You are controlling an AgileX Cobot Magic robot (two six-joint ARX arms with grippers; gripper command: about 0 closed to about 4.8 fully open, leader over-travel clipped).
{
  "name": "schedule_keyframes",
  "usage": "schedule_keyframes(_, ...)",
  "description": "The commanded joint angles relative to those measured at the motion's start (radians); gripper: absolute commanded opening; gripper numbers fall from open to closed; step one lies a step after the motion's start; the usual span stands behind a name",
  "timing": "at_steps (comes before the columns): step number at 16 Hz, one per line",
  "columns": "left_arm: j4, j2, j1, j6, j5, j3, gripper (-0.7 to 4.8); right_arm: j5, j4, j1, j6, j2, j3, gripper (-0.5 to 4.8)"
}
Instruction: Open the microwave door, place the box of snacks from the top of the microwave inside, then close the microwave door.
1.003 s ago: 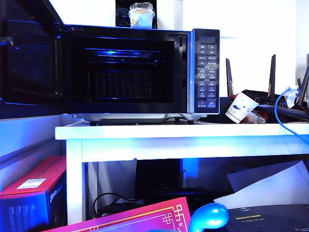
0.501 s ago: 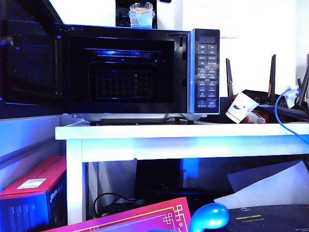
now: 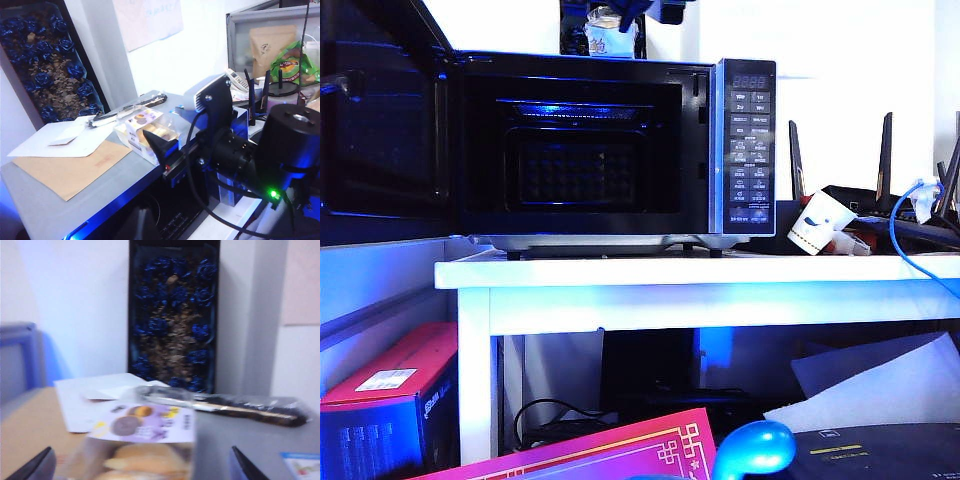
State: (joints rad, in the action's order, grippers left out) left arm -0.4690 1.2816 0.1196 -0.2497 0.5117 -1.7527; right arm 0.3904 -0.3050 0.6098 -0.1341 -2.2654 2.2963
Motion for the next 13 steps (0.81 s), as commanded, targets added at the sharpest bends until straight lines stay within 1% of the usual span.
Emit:
schedule_keyframes(1,0.006,-0.003,-0.001,0.003,0.005,-0.003,-0.05,0.0,-0.053,0.006,-0.057,0.007,0.009,4.79)
schedule_keyframes(6,-0.002,-0.003,-0.001,0.003,0.008,-0.003,-0.05,-0.004,-0.037,-0.008,-0.048,-0.008,0.009,4.79)
schedule_keyframes(11,-0.013,-0.003,-0.001,0.003,0.008,-0.003,-0.05,-0.055,-0.028,-0.016,-0.05,-0.011,0.009,4.79)
schedule_keyframes(13,-0.013,-0.003,-0.001,0.003,0.008,-0.003,-0.05,-0.053,-0.011,-0.019,-0.049,-0.014,0.009,4.79)
